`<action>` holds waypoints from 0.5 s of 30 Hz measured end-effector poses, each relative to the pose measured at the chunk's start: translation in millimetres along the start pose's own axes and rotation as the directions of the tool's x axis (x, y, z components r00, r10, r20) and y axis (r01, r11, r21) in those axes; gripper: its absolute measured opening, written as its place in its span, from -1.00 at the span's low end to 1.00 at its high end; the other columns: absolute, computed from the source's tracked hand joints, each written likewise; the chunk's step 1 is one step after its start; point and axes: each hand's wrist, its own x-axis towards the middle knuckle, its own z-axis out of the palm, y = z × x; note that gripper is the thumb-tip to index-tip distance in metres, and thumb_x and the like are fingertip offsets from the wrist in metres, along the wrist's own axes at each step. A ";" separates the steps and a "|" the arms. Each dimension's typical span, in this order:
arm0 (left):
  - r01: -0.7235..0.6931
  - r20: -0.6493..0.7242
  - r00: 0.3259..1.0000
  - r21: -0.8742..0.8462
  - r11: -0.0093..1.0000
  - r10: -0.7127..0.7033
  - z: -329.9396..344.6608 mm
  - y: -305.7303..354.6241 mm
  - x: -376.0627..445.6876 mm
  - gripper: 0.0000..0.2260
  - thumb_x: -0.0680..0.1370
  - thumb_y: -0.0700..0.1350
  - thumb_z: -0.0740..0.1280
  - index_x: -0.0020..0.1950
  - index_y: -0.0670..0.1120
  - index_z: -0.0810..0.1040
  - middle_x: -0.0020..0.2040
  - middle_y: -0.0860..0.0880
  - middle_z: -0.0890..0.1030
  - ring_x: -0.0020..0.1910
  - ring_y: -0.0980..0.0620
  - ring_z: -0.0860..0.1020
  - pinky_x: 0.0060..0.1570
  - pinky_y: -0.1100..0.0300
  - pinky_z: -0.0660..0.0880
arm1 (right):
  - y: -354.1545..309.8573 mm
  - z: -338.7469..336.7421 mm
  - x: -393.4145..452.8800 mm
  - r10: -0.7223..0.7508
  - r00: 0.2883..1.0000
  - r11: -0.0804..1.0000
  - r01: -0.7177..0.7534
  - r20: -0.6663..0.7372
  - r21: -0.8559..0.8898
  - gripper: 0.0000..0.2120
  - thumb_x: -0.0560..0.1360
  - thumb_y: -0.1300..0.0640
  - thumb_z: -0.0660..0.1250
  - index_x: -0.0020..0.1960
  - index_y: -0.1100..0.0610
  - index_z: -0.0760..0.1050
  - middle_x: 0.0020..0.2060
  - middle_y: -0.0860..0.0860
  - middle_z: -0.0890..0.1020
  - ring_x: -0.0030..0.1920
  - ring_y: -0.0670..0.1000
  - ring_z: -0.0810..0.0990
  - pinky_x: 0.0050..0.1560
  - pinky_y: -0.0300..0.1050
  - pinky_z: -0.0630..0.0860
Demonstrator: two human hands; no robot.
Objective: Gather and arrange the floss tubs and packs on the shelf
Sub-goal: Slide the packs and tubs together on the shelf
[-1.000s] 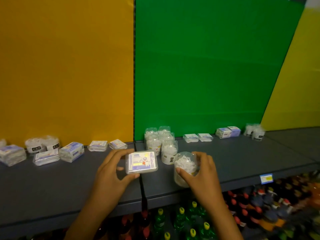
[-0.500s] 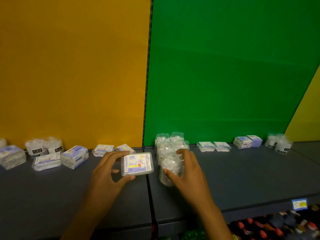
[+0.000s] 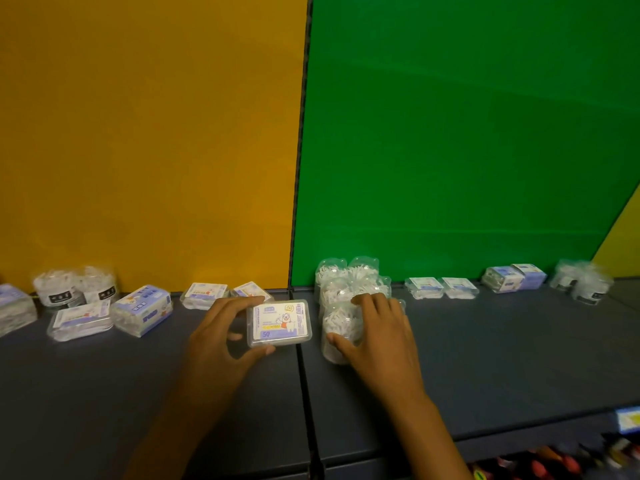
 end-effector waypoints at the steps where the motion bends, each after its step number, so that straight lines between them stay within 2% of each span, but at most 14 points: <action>1: -0.006 0.000 1.000 0.003 1.000 0.006 0.6 1.8 0.3 -0.46 0.34 -0.21 0.54 0.25 0.04 0.43 0.20 0.15 0.41 0.03 0.31 0.39 -0.15 0.47 0.32 | 0.4 -0.3 -0.2 -0.003 1.000 1.000 0.003 -0.001 -0.003 -0.45 0.38 -0.29 0.37 0.25 -0.06 0.35 0.15 -0.09 0.44 0.18 -0.01 0.39 0.21 -0.06 0.43; 3: -0.025 -0.013 1.000 0.006 1.000 0.025 2.0 7.2 1.3 -0.46 0.34 -0.22 0.54 0.22 0.08 0.44 0.17 0.21 0.42 0.03 0.35 0.41 -0.15 0.46 0.34 | 2.7 -3.3 -0.5 -0.015 1.000 1.000 0.015 0.011 0.014 -0.43 0.39 -0.29 0.37 0.28 -0.06 0.34 0.18 -0.08 0.41 0.20 -0.01 0.38 0.24 -0.07 0.42; 5: -0.054 -0.020 0.998 0.009 0.999 0.054 4.1 16.8 0.9 -0.45 0.33 -0.21 0.55 0.16 0.21 0.41 0.11 0.34 0.40 0.03 0.41 0.41 -0.15 0.46 0.37 | 8.5 -12.1 -0.4 -0.032 0.999 0.997 0.030 0.033 0.072 -0.43 0.42 -0.29 0.34 0.32 -0.07 0.32 0.21 -0.10 0.39 0.22 -0.04 0.35 0.25 -0.09 0.40; 8: -0.095 -0.026 0.995 0.008 0.995 0.095 10.3 33.3 -2.5 -0.42 0.32 -0.19 0.55 0.13 0.31 0.40 0.12 0.39 0.41 0.10 0.41 0.43 -0.10 0.43 0.44 | 27.6 -34.4 -1.0 -0.061 0.998 0.989 0.063 -0.018 0.131 -0.54 0.48 -0.22 0.32 0.29 -0.06 0.36 0.16 -0.11 0.40 0.19 -0.05 0.39 0.18 -0.10 0.42; 11: -0.128 -0.051 0.991 -0.004 0.992 0.127 24.0 52.0 -9.4 -0.43 0.31 -0.20 0.56 0.19 0.23 0.46 0.15 0.33 0.47 0.15 0.36 0.45 -0.06 0.33 0.52 | 62.0 -60.9 -3.8 -0.017 1.000 0.997 0.017 0.000 0.074 -0.57 0.53 -0.20 0.28 0.31 -0.02 0.36 0.20 -0.09 0.42 0.22 -0.03 0.41 0.18 -0.07 0.45; 15: -0.164 -0.070 0.985 -0.042 0.986 0.160 58.1 84.6 -23.1 -0.46 0.32 -0.21 0.56 0.23 0.09 0.51 0.16 0.29 0.50 0.17 0.26 0.49 -0.03 0.26 0.54 | 114.5 -98.2 -15.5 0.000 0.991 0.992 0.017 0.134 -0.124 -0.53 0.55 -0.22 0.22 0.35 0.01 0.33 0.25 -0.04 0.44 0.24 0.02 0.44 0.15 -0.07 0.46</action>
